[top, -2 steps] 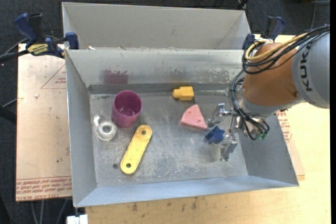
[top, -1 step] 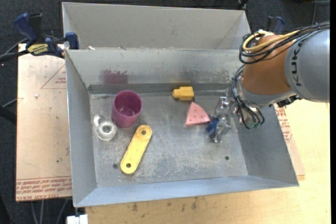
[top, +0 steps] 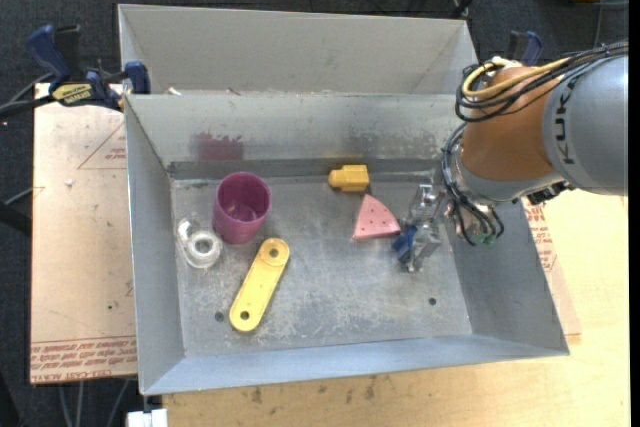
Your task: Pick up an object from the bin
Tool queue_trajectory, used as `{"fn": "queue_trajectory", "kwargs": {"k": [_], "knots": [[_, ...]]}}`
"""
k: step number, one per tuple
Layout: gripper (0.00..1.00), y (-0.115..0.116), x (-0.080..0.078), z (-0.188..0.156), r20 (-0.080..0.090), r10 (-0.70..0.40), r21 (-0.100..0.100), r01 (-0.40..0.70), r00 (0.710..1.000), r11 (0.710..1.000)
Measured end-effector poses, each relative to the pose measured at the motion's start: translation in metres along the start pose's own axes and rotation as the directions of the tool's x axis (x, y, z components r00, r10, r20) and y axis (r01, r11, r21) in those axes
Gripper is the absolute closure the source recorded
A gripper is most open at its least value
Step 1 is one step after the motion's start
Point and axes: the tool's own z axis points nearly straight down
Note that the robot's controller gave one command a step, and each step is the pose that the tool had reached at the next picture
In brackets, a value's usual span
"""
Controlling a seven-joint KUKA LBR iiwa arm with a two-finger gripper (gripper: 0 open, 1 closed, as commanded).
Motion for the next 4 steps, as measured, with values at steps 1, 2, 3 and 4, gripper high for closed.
{"fn": "queue_trajectory", "kwargs": {"k": [1, 2, 3, 4], "knots": [[1.0, 0.0027, 0.0092, -0.1114, -0.007, -0.017, 0.001, 0.017, 1.0, 1.0], [1.0, 0.0027, 0.0092, -0.1114, -0.007, -0.017, 0.001, 0.017, 1.0, 1.0], [1.0, 0.0027, 0.0092, -0.1114, -0.007, -0.016, 0.001, 0.016, 1.0, 1.0], [1.0, 0.0027, 0.0092, -0.1114, -0.007, -0.016, 0.001, 0.016, 1.0, 1.0]]}}
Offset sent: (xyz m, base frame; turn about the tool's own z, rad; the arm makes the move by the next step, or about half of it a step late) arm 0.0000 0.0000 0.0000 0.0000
